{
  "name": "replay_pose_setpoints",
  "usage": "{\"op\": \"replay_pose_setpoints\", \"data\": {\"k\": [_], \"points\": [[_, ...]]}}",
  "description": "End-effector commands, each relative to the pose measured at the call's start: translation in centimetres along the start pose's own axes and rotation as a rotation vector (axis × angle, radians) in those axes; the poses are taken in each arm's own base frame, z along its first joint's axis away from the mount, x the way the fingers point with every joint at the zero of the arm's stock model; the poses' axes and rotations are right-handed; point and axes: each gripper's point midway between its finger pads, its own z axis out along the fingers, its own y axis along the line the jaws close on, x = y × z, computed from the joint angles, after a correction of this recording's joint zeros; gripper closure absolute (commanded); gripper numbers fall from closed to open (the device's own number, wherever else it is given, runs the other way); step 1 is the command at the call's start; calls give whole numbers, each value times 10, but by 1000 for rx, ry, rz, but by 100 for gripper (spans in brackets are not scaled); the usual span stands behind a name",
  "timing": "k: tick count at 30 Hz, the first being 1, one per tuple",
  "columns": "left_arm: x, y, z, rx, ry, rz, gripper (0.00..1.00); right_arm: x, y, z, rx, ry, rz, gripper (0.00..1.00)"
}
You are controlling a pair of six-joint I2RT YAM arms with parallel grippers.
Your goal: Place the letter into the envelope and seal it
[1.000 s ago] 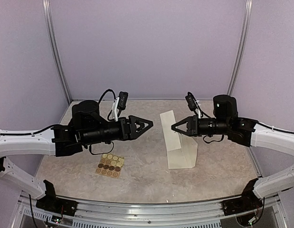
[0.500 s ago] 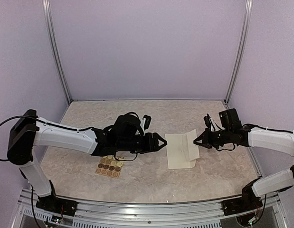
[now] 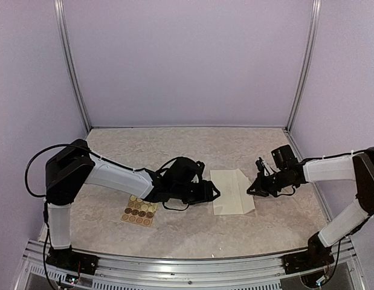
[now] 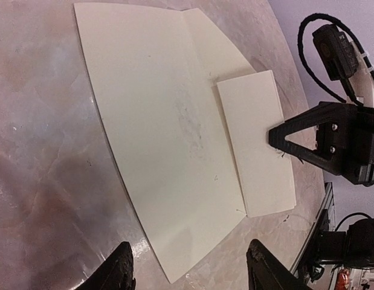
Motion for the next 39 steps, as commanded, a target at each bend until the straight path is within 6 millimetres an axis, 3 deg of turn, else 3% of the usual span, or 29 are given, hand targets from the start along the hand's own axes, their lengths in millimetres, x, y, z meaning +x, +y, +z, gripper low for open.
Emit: {"op": "replay_pose_setpoints", "data": {"k": [1,10,16,21,29,39], "points": [[2,10,17,-22,13,-6,41,-14,2,3,-12,-20,-38,100],[17,35,38,-87,52,13,45,-19,-4,14,-5,-16,-23,100],[24,48,44,-116,66,13,50,-31,8,15,-38,-26,-23,100],[13,46,38,-128,40,23,50,-43,17,7,-42,-47,-36,100],[-18,35,29,-108,-19,26,50,-51,14,6,-39,-57,-7,100],[-22,48,58,-128,7,39,49,-58,-16,24,58,-67,40,100]]}}
